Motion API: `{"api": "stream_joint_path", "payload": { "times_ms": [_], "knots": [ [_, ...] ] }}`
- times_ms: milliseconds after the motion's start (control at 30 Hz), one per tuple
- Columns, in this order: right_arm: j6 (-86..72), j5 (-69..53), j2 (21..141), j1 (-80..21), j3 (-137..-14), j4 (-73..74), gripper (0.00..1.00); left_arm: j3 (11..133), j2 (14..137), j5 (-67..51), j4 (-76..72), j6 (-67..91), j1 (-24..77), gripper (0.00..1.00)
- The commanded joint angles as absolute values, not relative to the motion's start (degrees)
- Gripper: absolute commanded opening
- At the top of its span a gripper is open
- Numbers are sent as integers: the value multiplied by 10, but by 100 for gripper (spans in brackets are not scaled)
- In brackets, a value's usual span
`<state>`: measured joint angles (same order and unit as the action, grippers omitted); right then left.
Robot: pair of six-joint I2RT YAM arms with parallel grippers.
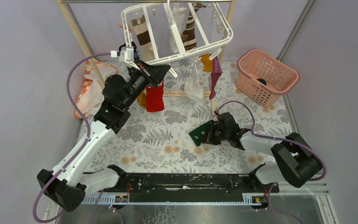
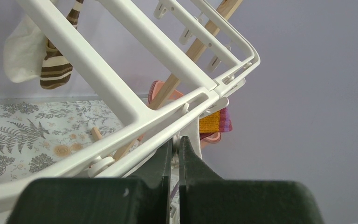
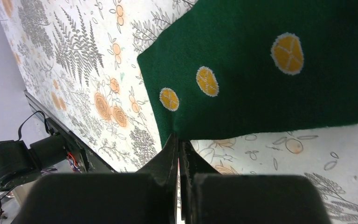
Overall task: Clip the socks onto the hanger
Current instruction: Place the sock at the center of the board, then pick up the sock at the center of the board.
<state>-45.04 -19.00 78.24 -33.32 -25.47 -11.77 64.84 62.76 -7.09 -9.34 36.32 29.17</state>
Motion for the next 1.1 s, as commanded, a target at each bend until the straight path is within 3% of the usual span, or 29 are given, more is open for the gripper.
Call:
{"api": "stream_joint_path", "payload": {
  "times_ms": [0,67,100,167,233,333,400,500,767,1067],
  "knots": [
    [-459,-192,793,-346,-284,-165,0,641,627,-91,-84,359,291,0],
    [-456,-193,789,-346,-290,-158,1,641,626,-92,-83,359,288,0],
    [-452,-189,782,-346,-296,-148,7,641,625,-92,-83,360,288,0],
    [-439,-174,759,-346,-309,-116,35,641,625,-93,-83,359,287,0],
    [-427,-145,723,-346,-324,-77,53,641,625,-94,-83,359,287,0],
    [-413,-82,666,-338,-344,-12,60,641,625,-96,-84,360,285,0],
    [-424,-101,638,-297,-341,9,64,642,624,-97,-84,362,285,0],
    [-422,-127,612,-223,-326,32,66,641,622,-98,-85,362,285,0],
    [-323,43,655,-199,-390,129,64,641,617,-98,-84,361,285,0],
    [-320,59,786,-197,-410,100,49,636,604,-92,-82,355,284,0]
  ]
}}
